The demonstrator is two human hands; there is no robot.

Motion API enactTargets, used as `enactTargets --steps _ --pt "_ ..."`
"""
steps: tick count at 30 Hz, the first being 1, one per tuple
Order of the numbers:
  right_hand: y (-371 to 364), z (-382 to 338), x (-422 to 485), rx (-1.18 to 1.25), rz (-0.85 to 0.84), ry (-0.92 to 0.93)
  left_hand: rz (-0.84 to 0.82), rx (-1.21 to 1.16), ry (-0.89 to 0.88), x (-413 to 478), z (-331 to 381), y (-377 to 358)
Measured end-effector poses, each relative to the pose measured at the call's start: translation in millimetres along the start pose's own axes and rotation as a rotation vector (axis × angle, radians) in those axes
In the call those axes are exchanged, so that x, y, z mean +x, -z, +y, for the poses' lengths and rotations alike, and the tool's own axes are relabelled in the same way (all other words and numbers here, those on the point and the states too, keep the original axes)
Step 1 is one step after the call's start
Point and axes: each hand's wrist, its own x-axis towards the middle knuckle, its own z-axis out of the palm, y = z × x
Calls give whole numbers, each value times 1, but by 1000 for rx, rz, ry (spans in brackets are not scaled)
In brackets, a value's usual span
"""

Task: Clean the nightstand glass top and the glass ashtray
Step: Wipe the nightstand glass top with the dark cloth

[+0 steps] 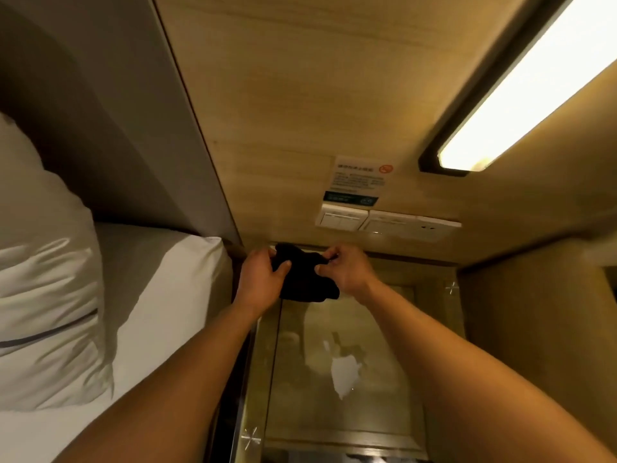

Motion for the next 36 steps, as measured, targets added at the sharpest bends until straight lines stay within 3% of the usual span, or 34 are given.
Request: enactTargets --steps 5,7,13,19,25,31,36 --pt "-32 14 47 60 20 41 5 50 10 33 -30 -11" --pt "-43 25 54 35 34 99 -8 197 -7 36 -45 -15" --pt "-35 83 36 -290 167 389 -23 442 -281 20 -78 -22" --pt "-6 141 16 -771 66 430 -257 703 -595 35 -70 -45" --pt "-9 179 23 -891 33 453 -288 963 -664 62 -73 -57" --pt "-15 195 33 -876 109 514 -270 934 -817 79 -85 -55" --pt "-16 197 34 -878 113 526 -219 894 -797 75 -91 -62"
